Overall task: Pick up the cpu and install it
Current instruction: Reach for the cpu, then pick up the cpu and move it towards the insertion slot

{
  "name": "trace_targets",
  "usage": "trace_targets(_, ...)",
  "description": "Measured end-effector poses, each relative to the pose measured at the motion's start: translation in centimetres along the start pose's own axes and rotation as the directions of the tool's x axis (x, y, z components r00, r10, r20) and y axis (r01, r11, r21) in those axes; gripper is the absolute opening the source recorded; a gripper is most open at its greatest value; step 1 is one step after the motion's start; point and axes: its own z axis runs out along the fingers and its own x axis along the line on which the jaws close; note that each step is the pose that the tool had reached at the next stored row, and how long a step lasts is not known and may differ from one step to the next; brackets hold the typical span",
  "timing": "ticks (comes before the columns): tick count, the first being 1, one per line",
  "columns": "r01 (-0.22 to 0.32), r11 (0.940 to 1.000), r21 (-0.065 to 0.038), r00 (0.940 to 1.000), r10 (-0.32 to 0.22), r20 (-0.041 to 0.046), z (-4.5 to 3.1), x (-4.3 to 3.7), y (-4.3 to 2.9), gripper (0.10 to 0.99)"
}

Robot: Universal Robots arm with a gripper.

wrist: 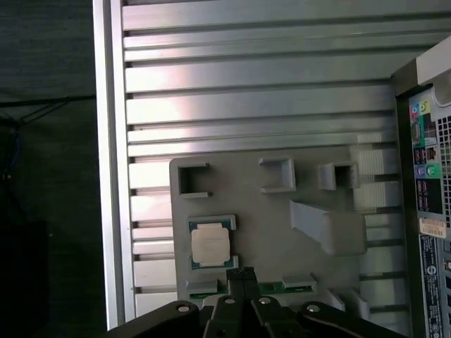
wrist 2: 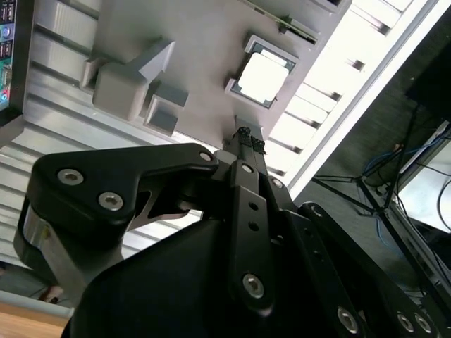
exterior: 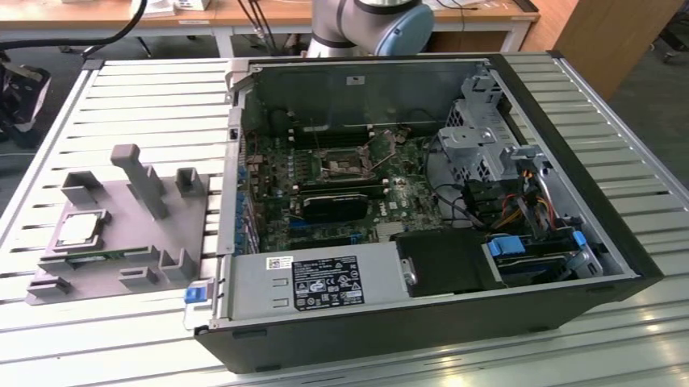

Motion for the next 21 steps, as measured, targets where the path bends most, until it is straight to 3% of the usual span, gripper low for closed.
trace_targets(10, 0.0, 1.0, 0.0, 1.0, 0.0, -0.0015, 0.18, 1.53, -0.13, 0.106)
trace_targets(21, 0.0, 1.0, -0.003, 1.0, 0.0, -0.0039, 0.63, 1.79, -0.23, 0.106)
